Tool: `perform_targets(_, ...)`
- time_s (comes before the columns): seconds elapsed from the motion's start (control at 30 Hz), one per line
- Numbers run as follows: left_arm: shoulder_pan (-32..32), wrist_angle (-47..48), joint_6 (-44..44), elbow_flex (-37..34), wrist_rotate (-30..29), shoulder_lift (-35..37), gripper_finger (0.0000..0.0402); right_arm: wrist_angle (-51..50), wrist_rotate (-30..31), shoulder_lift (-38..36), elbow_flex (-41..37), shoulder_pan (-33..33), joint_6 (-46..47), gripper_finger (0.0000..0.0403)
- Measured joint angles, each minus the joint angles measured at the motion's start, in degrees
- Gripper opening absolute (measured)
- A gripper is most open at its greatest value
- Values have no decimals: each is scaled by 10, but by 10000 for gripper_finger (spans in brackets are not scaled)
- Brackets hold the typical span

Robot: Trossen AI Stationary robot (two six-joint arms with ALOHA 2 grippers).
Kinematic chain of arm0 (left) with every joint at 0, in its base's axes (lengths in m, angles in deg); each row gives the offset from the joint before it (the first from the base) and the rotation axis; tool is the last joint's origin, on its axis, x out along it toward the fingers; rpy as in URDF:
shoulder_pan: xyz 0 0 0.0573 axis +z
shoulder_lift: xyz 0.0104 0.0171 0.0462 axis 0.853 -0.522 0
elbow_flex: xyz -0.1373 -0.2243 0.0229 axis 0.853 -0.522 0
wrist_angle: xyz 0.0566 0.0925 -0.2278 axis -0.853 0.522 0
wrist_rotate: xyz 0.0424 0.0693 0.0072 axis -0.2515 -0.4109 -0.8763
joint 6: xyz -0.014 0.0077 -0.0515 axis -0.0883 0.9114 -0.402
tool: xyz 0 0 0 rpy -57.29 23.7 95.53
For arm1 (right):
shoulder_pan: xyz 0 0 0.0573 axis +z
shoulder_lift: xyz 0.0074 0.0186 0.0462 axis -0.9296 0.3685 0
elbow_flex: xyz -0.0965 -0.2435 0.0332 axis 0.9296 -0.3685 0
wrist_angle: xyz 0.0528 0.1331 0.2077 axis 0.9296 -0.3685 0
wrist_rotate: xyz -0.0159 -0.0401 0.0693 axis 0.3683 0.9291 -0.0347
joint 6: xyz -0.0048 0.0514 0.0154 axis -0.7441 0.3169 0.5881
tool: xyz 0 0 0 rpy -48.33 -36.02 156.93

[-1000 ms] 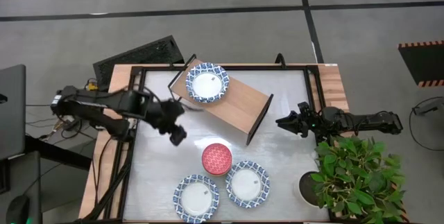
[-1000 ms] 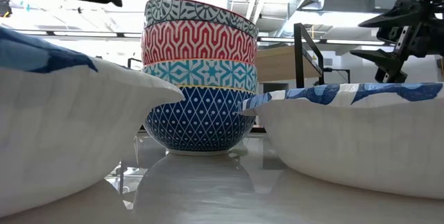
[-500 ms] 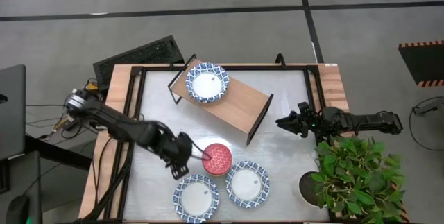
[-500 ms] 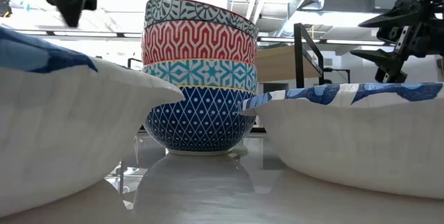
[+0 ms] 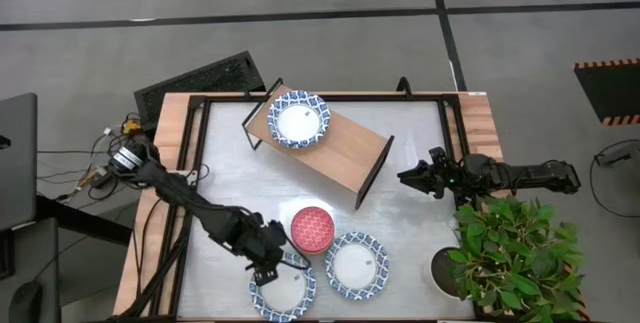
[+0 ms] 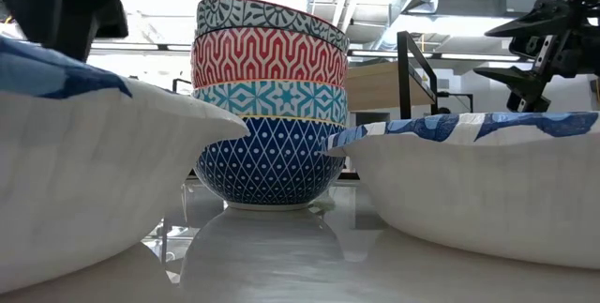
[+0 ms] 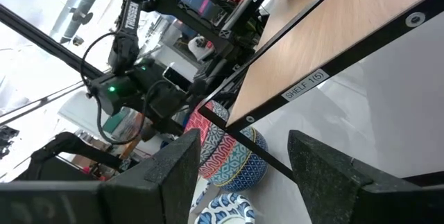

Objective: Place and stack bowls onto a shelf
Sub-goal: Stack the left white bowl on top of the white bowl on the shelf

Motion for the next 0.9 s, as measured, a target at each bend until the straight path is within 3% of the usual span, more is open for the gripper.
perform_targets(0.3, -21, -147, -33, -110, 13, 0, 192, 0, 0, 0, 0, 0, 0, 244)
perform_targets(0.57, -21, -183, -39, -140, 59, 0, 188, 0, 0, 0, 0, 0, 4, 244)
perform_targets(0.9, -17, -221, -39, -140, 68, -17, 82, 0, 0, 0, 0, 0, 5, 244)
